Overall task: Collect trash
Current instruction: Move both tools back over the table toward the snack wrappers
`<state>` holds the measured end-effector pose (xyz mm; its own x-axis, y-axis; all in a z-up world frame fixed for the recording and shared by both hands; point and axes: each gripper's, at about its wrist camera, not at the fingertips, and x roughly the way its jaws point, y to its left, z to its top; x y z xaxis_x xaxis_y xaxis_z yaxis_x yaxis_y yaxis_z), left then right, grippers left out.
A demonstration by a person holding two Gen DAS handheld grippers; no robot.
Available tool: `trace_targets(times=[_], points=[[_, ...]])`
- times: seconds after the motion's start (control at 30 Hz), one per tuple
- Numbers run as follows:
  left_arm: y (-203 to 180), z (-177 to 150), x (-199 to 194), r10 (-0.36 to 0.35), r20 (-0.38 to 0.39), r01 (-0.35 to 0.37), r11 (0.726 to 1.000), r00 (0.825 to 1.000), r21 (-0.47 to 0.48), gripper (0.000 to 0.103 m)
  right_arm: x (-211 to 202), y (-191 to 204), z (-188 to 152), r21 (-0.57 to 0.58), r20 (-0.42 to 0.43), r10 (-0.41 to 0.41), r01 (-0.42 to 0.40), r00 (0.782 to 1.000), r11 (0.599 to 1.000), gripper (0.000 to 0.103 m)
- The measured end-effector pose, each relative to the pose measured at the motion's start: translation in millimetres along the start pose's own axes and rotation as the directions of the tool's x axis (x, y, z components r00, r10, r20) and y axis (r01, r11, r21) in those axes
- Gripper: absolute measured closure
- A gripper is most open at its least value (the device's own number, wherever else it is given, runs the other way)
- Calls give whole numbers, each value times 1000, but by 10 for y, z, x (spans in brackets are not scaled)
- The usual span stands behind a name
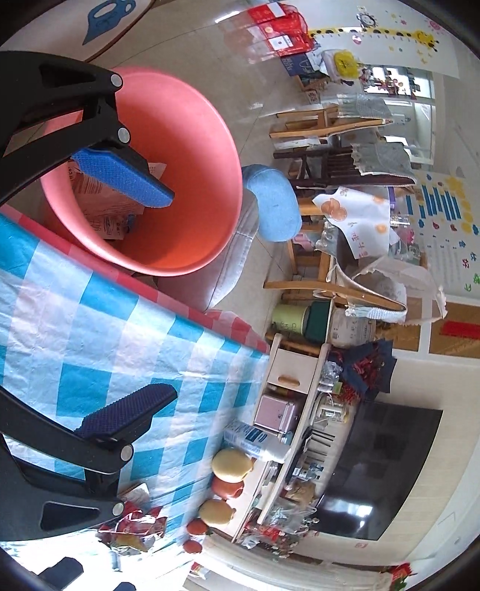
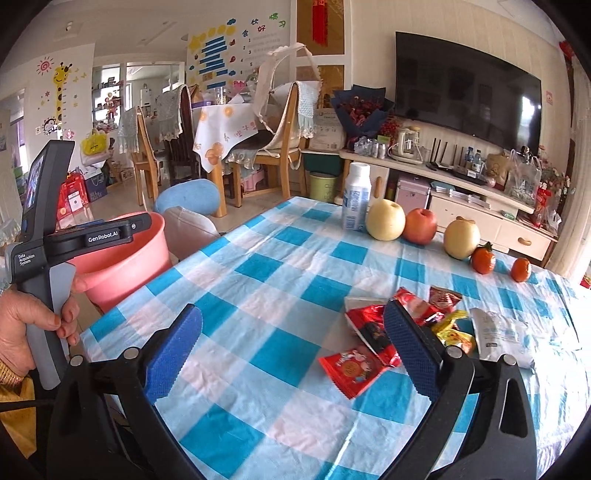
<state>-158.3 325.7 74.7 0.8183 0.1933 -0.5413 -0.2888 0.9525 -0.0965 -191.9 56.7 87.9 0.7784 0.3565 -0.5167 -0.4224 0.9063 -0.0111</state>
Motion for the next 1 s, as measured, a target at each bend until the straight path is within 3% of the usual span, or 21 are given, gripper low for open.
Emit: trace_targets(times=[0.37, 1.0], points=[[-406, -188, -279, -9, 26, 5, 993, 1000, 122, 8, -215, -250, -179, -20, 3, -15, 15, 1000, 1000, 4], [-952, -420, -799, -72, 39, 62, 976, 997, 211, 8, -594, -1177, -280, 173, 59, -19, 9, 998, 985, 4]])
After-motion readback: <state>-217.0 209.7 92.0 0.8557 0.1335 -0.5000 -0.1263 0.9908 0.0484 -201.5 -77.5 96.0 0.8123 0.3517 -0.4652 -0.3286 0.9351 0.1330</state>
